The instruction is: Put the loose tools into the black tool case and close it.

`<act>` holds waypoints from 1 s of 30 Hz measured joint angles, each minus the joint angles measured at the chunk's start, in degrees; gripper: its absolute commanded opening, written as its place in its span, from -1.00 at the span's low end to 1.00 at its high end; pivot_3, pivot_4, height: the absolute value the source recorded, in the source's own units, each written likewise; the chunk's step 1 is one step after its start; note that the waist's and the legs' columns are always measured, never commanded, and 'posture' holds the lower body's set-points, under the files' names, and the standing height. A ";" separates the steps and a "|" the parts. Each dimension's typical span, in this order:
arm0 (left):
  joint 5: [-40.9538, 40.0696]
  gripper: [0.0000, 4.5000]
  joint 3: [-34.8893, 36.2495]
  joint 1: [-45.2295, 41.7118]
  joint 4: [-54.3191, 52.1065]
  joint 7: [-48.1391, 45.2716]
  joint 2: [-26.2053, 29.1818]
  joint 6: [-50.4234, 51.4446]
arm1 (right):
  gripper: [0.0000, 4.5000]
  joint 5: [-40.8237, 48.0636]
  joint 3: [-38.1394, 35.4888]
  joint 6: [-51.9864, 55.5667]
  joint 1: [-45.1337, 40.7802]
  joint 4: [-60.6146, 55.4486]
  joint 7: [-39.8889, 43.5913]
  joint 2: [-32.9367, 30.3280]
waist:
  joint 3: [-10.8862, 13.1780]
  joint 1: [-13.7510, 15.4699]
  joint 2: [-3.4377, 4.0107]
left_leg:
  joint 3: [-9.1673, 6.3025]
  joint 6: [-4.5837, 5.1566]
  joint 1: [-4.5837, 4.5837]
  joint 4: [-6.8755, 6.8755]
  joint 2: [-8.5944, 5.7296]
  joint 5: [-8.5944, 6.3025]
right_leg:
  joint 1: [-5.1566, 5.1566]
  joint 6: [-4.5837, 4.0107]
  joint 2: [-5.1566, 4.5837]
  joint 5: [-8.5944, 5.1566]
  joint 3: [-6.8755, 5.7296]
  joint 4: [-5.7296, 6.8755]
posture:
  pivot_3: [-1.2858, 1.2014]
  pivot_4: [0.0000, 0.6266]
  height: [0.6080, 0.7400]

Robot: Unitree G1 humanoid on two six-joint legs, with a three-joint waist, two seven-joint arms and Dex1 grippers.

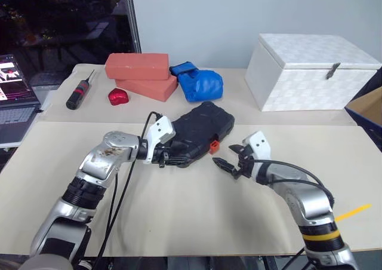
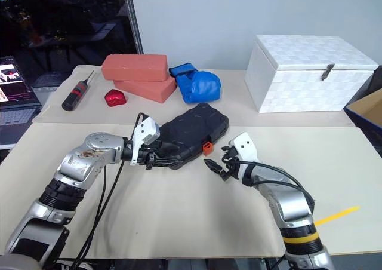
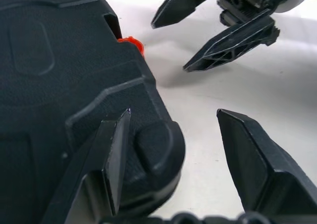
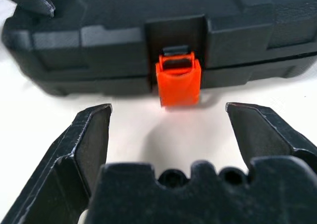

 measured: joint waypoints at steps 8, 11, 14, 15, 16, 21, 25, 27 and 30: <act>0.77 0.34 0.28 0.58 -0.59 -0.09 -0.36 -0.23 | 0.90 -2.28 1.99 -4.21 -3.55 8.18 0.15 2.92 | -0.01 -0.05 0.01 | -0.02 0.00 0.02 0.00 0.00 0.00 | 0.04 0.04 0.00 0.01 0.00 0.00 | 0.03 -0.52 1.00; 1.07 0.34 0.47 0.91 -0.92 -0.07 -0.42 -0.24 | 0.90 -3.03 2.07 -5.00 -4.68 9.88 0.54 3.09 | -0.01 -0.05 0.01 | -0.03 0.00 0.04 0.00 0.00 0.00 | 0.09 0.04 0.00 0.01 -0.01 -0.02 | 0.03 -0.52 1.00; 1.26 0.37 0.91 1.80 -1.82 0.28 -0.42 -0.26 | 0.56 -3.27 2.04 -6.01 -4.94 11.79 0.97 3.52 | -0.01 -0.15 0.01 | -0.03 0.00 0.12 -0.02 0.01 0.00 | 0.15 0.05 0.01 0.01 -0.01 -0.03 | 0.03 -0.52 1.00; 1.28 0.37 0.98 2.02 -2.07 0.37 -0.42 -0.26 | 0.42 -3.29 2.04 -6.26 -4.98 12.32 1.06 3.72 | -0.01 -0.16 0.01 | -0.03 0.00 0.12 -0.02 0.02 0.00 | 0.15 0.05 0.01 0.01 -0.01 -0.02 | 0.03 -0.52 1.00; 1.30 0.37 1.01 2.17 -2.26 0.40 -0.42 -0.26 | 0.27 -3.31 2.05 -6.57 -5.08 12.83 1.15 3.89 | -0.01 -0.16 0.02 | -0.04 0.00 0.13 -0.02 0.01 0.00 | 0.16 0.04 0.02 0.01 -0.01 -0.02 | 0.03 -0.52 1.00; 1.57 0.37 1.31 2.92 -2.98 0.52 -0.41 -0.26 | -0.49 -3.78 2.27 -7.31 -6.04 14.09 2.00 3.96 | -0.01 -0.14 0.02 | -0.04 0.00 0.32 -0.02 0.01 0.00 | 0.33 0.03 0.02 0.00 -0.01 -0.03 | 0.03 -0.52 1.00; 1.62 0.37 1.64 3.47 -3.26 0.57 -0.41 -0.33 | -0.49 -3.88 2.27 -7.74 -6.03 14.33 2.46 3.96 | -0.01 -0.17 0.02 | -0.04 0.00 0.42 -0.03 0.02 0.00 | 0.42 -0.01 0.01 -0.03 -0.01 -0.05 | 0.03 -0.52 1.00; 1.63 0.37 1.73 3.58 -3.30 0.60 -0.41 -0.42 | -0.49 -3.88 2.26 -7.74 -6.03 14.30 2.48 3.96 | -0.01 -0.17 0.02 | -0.04 0.00 0.43 -0.04 0.02 0.00 | 0.43 -0.06 0.01 -0.05 -0.01 -0.05 | 0.03 -0.52 1.00; 1.71 0.37 1.85 3.79 -3.42 0.63 -0.41 -0.60 | -0.49 -3.83 2.09 -7.78 -5.85 14.09 2.44 4.22 | -0.01 -0.19 0.02 | -0.04 0.00 0.43 -0.05 0.02 0.00 | 0.42 -0.05 0.02 -0.05 -0.01 -0.05 | 0.03 -0.52 1.00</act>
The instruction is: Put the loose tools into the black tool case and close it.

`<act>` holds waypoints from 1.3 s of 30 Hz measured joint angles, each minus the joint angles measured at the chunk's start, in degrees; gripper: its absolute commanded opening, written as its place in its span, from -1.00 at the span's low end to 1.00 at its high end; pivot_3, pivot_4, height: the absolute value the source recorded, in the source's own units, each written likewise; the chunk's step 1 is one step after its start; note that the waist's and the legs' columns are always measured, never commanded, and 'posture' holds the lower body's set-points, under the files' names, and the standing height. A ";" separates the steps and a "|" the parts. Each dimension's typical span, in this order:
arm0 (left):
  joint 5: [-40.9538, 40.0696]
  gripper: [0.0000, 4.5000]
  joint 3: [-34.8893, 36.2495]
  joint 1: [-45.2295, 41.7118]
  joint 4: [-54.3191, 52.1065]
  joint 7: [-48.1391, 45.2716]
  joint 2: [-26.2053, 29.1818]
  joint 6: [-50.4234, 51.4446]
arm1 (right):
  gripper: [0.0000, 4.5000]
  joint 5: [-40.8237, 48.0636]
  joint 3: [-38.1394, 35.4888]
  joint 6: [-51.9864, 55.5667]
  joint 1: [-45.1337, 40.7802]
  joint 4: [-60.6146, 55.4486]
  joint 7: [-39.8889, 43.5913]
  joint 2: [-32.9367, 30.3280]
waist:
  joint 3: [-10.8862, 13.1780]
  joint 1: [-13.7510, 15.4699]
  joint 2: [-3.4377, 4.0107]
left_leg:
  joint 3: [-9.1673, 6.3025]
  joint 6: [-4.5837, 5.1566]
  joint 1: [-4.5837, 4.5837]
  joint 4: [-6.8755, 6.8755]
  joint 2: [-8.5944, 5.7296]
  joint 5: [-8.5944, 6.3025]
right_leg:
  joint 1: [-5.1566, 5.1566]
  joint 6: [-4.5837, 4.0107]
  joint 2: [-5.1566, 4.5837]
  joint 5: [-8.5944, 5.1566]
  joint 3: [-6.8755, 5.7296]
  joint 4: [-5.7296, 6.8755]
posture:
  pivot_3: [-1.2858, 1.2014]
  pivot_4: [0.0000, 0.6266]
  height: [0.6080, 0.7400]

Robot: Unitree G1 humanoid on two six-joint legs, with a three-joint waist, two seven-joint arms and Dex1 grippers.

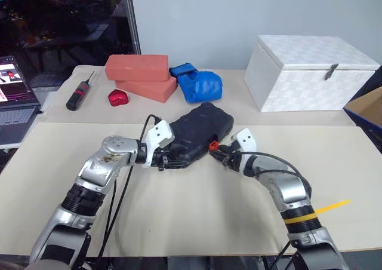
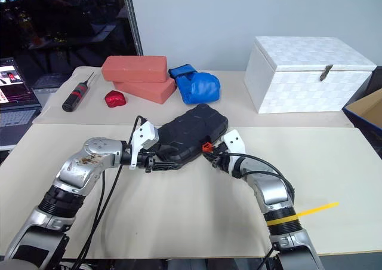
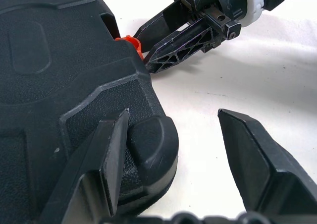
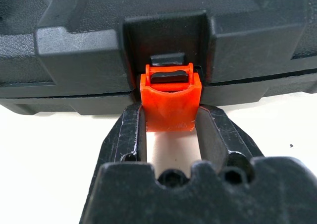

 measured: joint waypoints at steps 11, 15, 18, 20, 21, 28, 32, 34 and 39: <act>0.25 0.37 -0.10 0.10 0.02 0.14 -0.01 -0.79 | -0.49 0.28 -1.65 -5.49 3.74 -0.91 -1.63 2.41 | 0.02 0.02 0.03 | 0.00 0.00 -0.03 -0.04 0.00 0.00 | -0.02 0.00 0.00 -0.01 0.00 -0.04 | 0.03 -0.52 1.00; 0.53 0.37 -0.21 0.10 0.10 0.15 -0.01 -1.04 | -0.49 0.28 -1.68 -5.60 3.73 -1.01 -1.56 2.49 | 0.02 -0.07 0.03 | 0.00 0.00 -0.02 -0.04 0.00 0.00 | -0.02 -0.02 0.00 -0.02 0.00 -0.04 | 0.03 -0.52 1.00; 0.66 0.37 -0.25 0.10 0.11 0.16 -0.01 -1.08 | -0.49 0.23 -1.71 -5.63 3.69 -1.02 -1.60 2.61 | 0.02 -0.11 0.03 | 0.00 0.00 -0.01 -0.04 0.00 0.00 | -0.02 -0.17 0.00 -0.11 0.00 -0.03 | 0.03 -0.52 1.00; 0.76 0.37 -0.25 0.11 0.10 0.20 -0.01 -1.09 | -0.49 0.08 -1.67 -5.68 3.44 -0.86 -1.48 2.65 | 0.02 -0.19 0.03 | 0.00 0.00 0.00 -0.04 0.00 0.00 | -0.02 -0.24 0.00 -0.14 0.00 -0.03 | 0.03 -0.52 1.00; 0.82 0.37 -0.27 0.13 0.09 0.24 -0.01 -1.09 | -0.49 0.05 -1.63 -5.75 3.13 -0.45 -1.27 2.70 | 0.02 -0.27 0.03 | 0.00 0.00 0.00 -0.04 0.00 0.00 | -0.01 -0.24 0.00 -0.15 0.00 -0.03 | 0.03 -0.52 1.00; 1.27 0.37 -0.34 0.54 -0.30 0.65 -0.11 -0.97 | 0.69 -1.39 -1.95 -10.38 0.51 1.73 -1.78 3.36 | 0.02 -1.27 0.04 | 0.00 -0.01 0.11 -0.07 0.01 0.00 | 0.06 -0.22 0.00 -0.13 0.01 -0.03 | 0.03 -0.52 1.00; 1.27 0.37 -0.15 0.80 -1.18 0.88 -0.11 -0.72 | 0.69 -1.58 -1.90 -9.83 3.45 -2.53 -1.28 2.49 | 0.01 -1.18 0.04 | -0.01 0.00 0.12 -0.25 0.00 -0.01 | 0.04 0.03 0.00 -0.10 0.00 -0.04 | 0.03 -0.52 1.00; 1.26 0.37 -0.14 0.90 -1.51 0.94 -0.13 -0.50 | 0.69 -1.47 -1.14 -7.78 5.98 -5.94 -0.70 1.54 | 0.01 -1.04 0.05 | -0.01 0.00 0.14 -0.39 -0.01 -0.01 | 0.03 0.04 -0.01 -0.10 0.00 -0.10 | 0.03 -0.52 1.00; 1.27 0.37 0.02 0.94 -1.79 1.16 -0.14 0.34 | 0.39 0.11 -1.70 -2.25 8.71 -10.62 -0.07 -0.60 | 0.01 -1.05 0.05 | -0.01 0.00 0.20 -0.43 -0.01 -0.01 | 0.05 -0.08 -0.01 -0.17 0.00 -0.11 | 0.03 -0.52 1.00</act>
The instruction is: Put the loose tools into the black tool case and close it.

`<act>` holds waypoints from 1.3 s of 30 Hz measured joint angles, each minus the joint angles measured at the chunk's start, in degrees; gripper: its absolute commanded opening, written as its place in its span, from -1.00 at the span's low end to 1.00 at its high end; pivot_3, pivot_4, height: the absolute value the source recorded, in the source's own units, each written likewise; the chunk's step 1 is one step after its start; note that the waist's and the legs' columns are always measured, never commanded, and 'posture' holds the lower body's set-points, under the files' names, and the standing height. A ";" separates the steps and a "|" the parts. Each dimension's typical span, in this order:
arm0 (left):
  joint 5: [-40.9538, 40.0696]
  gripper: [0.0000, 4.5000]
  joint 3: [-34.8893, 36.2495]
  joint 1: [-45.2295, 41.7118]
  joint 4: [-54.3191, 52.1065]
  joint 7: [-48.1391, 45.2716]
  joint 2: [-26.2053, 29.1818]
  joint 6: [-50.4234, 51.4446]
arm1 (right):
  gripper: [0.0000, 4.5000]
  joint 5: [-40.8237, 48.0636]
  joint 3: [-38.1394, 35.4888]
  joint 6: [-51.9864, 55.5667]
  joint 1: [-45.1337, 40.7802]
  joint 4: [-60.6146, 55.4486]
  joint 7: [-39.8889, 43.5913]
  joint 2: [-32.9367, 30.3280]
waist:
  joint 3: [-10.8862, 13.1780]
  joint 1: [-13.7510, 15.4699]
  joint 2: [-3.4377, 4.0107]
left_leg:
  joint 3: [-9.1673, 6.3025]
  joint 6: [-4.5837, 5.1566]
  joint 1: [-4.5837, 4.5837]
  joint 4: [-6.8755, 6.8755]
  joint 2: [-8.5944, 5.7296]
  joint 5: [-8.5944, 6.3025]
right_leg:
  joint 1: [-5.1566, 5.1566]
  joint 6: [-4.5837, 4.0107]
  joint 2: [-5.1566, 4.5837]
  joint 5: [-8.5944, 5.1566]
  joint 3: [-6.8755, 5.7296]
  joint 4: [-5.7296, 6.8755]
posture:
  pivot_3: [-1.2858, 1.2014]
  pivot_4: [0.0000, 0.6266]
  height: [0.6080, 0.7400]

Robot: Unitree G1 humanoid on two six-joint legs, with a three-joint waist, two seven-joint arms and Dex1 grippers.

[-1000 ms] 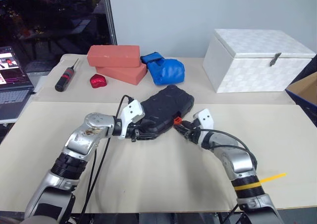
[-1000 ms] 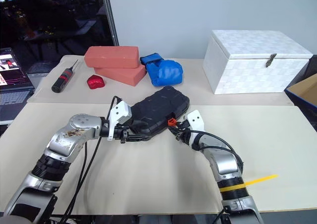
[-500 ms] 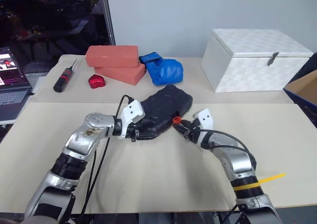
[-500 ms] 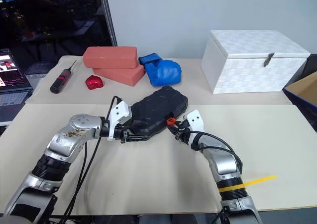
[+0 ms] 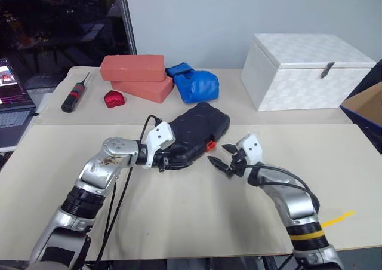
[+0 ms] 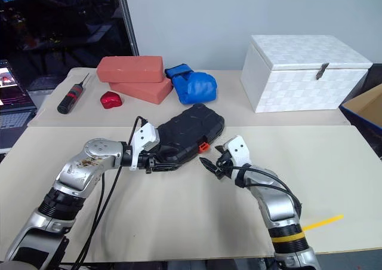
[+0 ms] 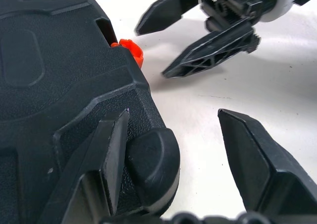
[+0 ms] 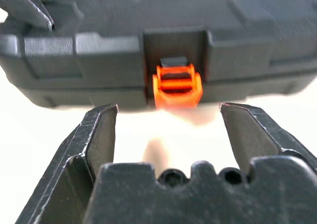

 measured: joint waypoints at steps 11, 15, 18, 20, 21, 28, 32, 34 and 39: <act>0.04 0.37 -0.19 -0.52 0.84 0.09 -0.46 0.00 | -0.96 -1.74 1.46 1.64 -5.09 9.78 -5.19 5.92 | -0.01 -0.03 0.00 | -0.02 0.00 0.03 -0.04 -0.02 0.00 | 0.02 -0.17 -0.01 -0.09 0.00 0.00 | 0.03 -0.52 1.00; 0.26 0.37 -0.32 -0.53 0.94 0.15 -0.43 0.00 | -0.96 -1.86 1.33 0.63 -6.21 11.98 -6.70 7.75 | -0.01 -0.02 0.00 | -0.01 0.00 -0.01 -0.08 -0.02 0.00 | 0.00 0.09 -0.01 0.05 0.00 -0.05 | 0.03 -0.52 1.00; 0.92 0.37 -0.70 -0.49 0.95 0.46 -0.29 0.01 | -0.96 -1.86 1.27 0.61 -6.58 11.82 -6.89 7.69 | -0.01 -0.16 0.00 | -0.01 0.00 0.02 -0.10 -0.02 0.00 | 0.00 0.09 -0.01 0.05 0.00 -0.04 | 0.03 -0.52 1.00; 1.21 0.37 -0.82 -0.46 0.91 0.72 -0.22 0.00 | -0.96 -1.86 1.27 0.63 -6.66 11.28 -7.15 7.52 | -0.01 -0.18 0.01 | -0.02 0.00 0.06 -0.11 -0.01 0.00 | 0.01 0.08 0.00 0.05 0.00 -0.02 | 0.03 -0.52 1.00; 1.41 0.37 -0.89 -0.38 0.80 0.85 -0.11 -0.11 | -0.96 -1.87 1.28 0.72 -6.69 11.06 -7.40 7.40 | -0.01 -0.23 0.01 | -0.02 0.00 0.07 -0.11 -0.01 0.00 | 0.00 0.05 0.00 0.04 0.00 0.00 | 0.03 -0.52 1.00; 2.30 0.37 -1.03 0.12 0.66 1.48 0.00 -1.20 | -0.96 -2.81 1.54 4.39 -7.73 8.18 -8.54 5.62 | -0.02 -0.31 0.01 | -0.02 0.00 0.13 -0.11 -0.02 0.00 | 0.01 -0.33 0.00 -0.09 0.01 0.01 | 0.03 -0.52 1.00; 2.69 0.37 -1.01 0.39 0.49 1.65 0.01 -1.24 | -0.96 -3.75 1.56 7.82 -8.95 6.27 -9.16 4.83 | -0.02 -0.35 0.02 | -0.02 0.00 0.22 -0.12 -0.02 0.00 | 0.04 -0.34 0.00 -0.09 0.01 0.01 | 0.03 -0.52 1.00; 2.88 0.37 -1.01 0.58 0.21 1.77 0.01 -1.26 | -0.96 -3.98 1.50 8.71 -9.71 4.81 -9.88 4.87 | -0.03 -0.35 0.04 | -0.02 0.00 0.24 -0.13 -0.01 0.00 | 0.04 -0.34 0.00 -0.09 0.01 0.02 | 0.03 -0.52 1.00; 3.18 0.37 -0.99 0.76 0.13 1.90 0.01 -1.29 | -0.96 -3.89 1.44 10.90 -11.61 2.27 -9.97 5.68 | -0.09 -0.40 0.04 | -0.01 0.00 0.32 -0.21 -0.01 0.00 | 0.08 -0.35 0.00 -0.10 0.02 0.00 | 0.03 -0.52 1.00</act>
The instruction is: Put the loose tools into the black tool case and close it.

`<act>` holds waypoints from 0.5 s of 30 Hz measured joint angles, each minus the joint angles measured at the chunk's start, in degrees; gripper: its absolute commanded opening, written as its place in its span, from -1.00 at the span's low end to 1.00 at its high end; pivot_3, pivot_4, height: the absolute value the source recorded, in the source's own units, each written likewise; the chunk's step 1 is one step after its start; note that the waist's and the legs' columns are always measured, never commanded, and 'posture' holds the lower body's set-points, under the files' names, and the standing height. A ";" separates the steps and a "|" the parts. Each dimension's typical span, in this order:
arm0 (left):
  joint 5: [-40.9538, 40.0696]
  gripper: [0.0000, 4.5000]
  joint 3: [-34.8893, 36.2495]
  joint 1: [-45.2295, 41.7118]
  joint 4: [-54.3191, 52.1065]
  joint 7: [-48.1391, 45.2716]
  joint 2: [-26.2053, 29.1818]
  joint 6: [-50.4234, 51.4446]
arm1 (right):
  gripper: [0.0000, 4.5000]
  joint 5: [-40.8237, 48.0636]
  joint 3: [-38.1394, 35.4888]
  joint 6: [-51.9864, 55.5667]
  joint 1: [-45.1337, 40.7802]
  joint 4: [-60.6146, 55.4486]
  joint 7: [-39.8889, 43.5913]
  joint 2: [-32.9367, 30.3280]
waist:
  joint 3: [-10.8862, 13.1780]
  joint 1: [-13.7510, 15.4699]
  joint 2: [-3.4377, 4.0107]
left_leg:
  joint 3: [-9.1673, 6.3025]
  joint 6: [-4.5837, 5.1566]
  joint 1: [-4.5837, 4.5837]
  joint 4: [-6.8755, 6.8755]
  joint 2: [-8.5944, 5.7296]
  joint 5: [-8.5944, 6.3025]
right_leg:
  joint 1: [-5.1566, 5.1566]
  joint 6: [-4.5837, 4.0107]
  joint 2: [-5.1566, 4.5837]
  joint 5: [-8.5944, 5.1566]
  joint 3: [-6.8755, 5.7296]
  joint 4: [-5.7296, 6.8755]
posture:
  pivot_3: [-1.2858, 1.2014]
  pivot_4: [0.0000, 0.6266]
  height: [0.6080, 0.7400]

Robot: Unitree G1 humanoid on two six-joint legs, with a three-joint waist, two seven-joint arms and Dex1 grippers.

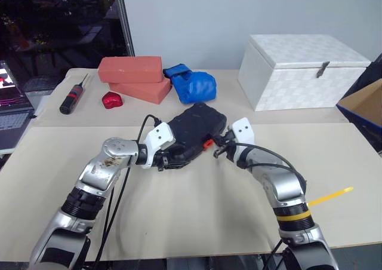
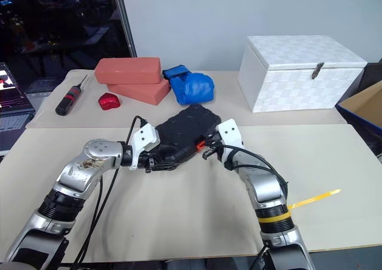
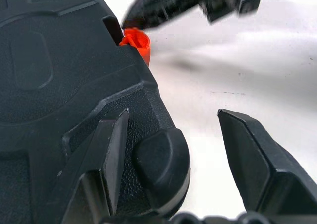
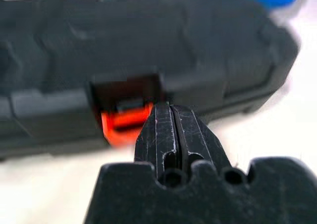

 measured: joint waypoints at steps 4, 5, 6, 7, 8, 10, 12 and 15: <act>0.13 0.37 0.00 0.20 0.08 0.16 -0.12 -0.02 | -0.96 -0.01 1.28 1.01 -1.38 -0.23 0.35 1.60 | -0.02 0.08 0.01 | -0.01 0.00 0.03 -0.11 0.00 0.00 | 0.00 -0.01 0.00 0.00 -0.01 0.01 | 0.03 -0.52 1.00; 0.13 0.37 0.00 0.31 0.07 0.13 -0.13 -0.03 | -0.96 -0.01 1.29 1.09 -1.41 -0.32 0.48 1.55 | -0.05 0.10 0.00 | -0.01 0.00 0.03 -0.11 0.00 0.00 | 0.00 -0.01 0.00 -0.01 -0.01 0.00 | 0.03 -0.52 1.00; 0.13 0.37 0.00 0.37 0.06 0.11 -0.15 -0.06 | -0.96 -0.01 1.28 1.15 -1.40 -0.40 0.52 1.51 | -0.06 0.07 0.01 | 0.00 0.00 0.03 -0.11 0.00 0.00 | 0.00 -0.01 -0.01 -0.01 0.00 -0.01 | 0.03 -0.52 1.00; 0.13 0.37 0.00 0.38 0.06 0.10 -0.15 -0.07 | -0.96 -0.01 1.27 1.19 -1.40 -0.46 0.51 1.51 | -0.06 0.06 0.01 | 0.00 0.00 0.03 -0.11 -0.01 0.00 | 0.00 -0.01 -0.01 -0.01 0.01 -0.02 | 0.03 -0.52 1.00; 0.13 0.37 0.00 0.43 0.06 0.09 -0.17 -0.10 | -0.96 -0.01 1.20 1.35 -1.30 -0.81 0.42 1.47 | -0.06 0.08 0.01 | 0.00 0.00 0.02 -0.11 0.00 0.00 | 0.00 -0.02 -0.01 -0.01 0.00 -0.02 | 0.03 -0.52 1.00; 0.12 0.37 -0.01 0.57 -0.10 0.09 -0.39 -0.19 | -0.96 0.06 0.82 1.47 -0.34 -3.10 0.05 1.27 | -0.07 0.23 0.02 | 0.00 0.00 -0.01 -0.15 0.00 0.00 | -0.02 -0.05 -0.01 -0.03 -0.01 -0.02 | 0.03 -0.52 1.00; 0.08 0.37 -0.01 0.78 -0.30 0.06 -0.47 -0.22 | -0.96 1.05 -0.62 1.63 1.48 -6.62 -0.19 0.81 | -0.10 0.33 0.04 | -0.01 0.00 -0.02 -0.19 0.01 0.00 | -0.01 -0.02 -0.01 -0.06 -0.02 -0.04 | 0.03 -0.52 1.00; 0.08 0.37 0.15 1.02 -0.50 0.06 -0.45 -0.23 | -0.96 2.29 -3.59 2.78 3.83 -11.51 -1.36 0.37 | -0.15 0.31 0.06 | 0.00 0.00 -0.02 -0.22 0.01 0.00 | -0.01 0.04 -0.01 -0.08 -0.01 -0.05 | 0.03 -0.52 1.00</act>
